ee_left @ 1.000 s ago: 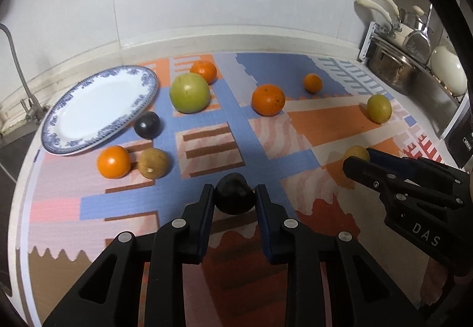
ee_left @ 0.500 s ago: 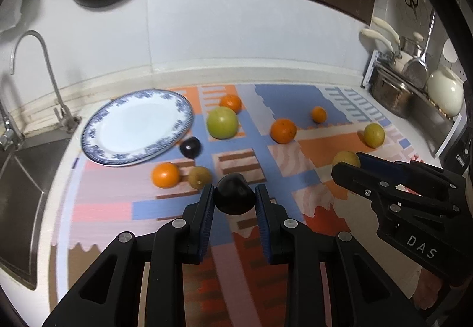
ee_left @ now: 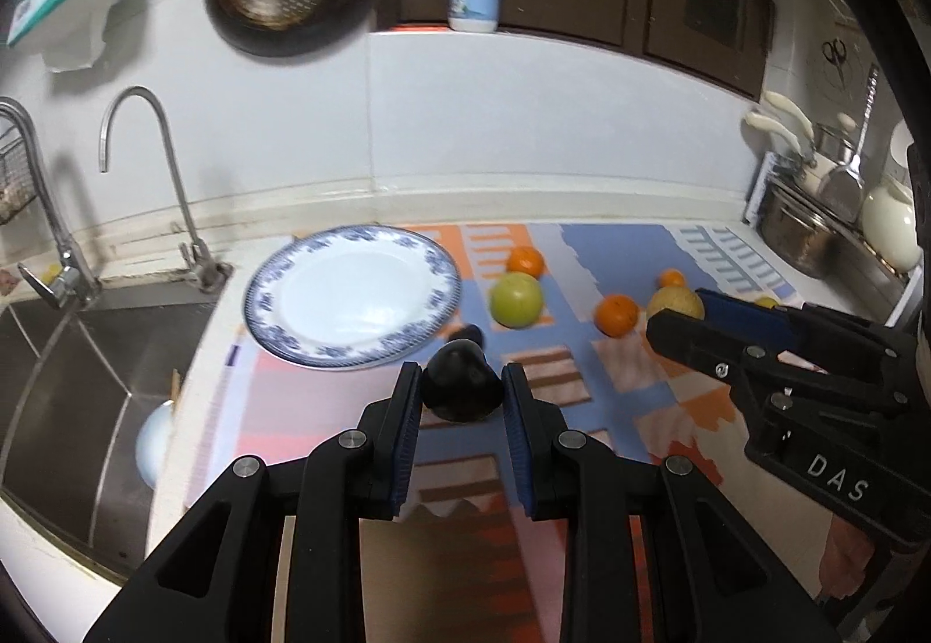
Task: Organize fruits
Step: 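Carry the plum and kiwi over the blue-and-white plate and release both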
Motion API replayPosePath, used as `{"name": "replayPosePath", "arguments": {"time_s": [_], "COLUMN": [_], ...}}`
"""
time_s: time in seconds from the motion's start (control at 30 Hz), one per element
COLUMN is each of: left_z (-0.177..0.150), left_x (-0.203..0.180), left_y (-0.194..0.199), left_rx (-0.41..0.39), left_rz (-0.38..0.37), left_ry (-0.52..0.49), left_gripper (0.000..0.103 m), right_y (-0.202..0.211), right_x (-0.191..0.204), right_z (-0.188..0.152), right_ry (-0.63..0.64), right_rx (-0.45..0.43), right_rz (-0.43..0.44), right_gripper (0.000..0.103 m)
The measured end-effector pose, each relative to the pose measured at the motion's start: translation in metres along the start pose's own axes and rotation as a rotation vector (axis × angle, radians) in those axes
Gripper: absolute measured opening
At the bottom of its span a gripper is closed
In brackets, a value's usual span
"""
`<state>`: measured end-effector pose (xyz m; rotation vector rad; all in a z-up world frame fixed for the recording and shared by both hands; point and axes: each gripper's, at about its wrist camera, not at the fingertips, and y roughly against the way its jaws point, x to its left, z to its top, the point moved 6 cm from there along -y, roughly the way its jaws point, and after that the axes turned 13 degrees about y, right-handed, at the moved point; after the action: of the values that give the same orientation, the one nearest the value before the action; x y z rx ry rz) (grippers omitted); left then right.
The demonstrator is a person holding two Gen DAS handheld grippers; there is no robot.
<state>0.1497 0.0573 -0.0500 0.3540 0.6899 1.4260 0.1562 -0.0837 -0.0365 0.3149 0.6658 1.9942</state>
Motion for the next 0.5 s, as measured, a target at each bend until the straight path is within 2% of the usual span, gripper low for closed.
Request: {"name": "replayPosePath", "arguments": {"time_s": [0.23, 0.5], "left_z": [0.016, 0.035], "left_x": [0.023, 0.046], "left_y": [-0.005, -0.032], "left_rx": [-0.031, -0.033], "left_rz": [0.036, 0.064], "left_ry": [0.02, 0.036], "left_gripper": [0.028, 0.028], "right_y": [-0.016, -0.053], "right_x": [0.015, 0.023], "right_z": [0.03, 0.049], "right_ry": [0.055, 0.09], "right_rx": [-0.04, -0.026], "right_rz": [0.031, 0.081], "right_gripper": [0.03, 0.03]}}
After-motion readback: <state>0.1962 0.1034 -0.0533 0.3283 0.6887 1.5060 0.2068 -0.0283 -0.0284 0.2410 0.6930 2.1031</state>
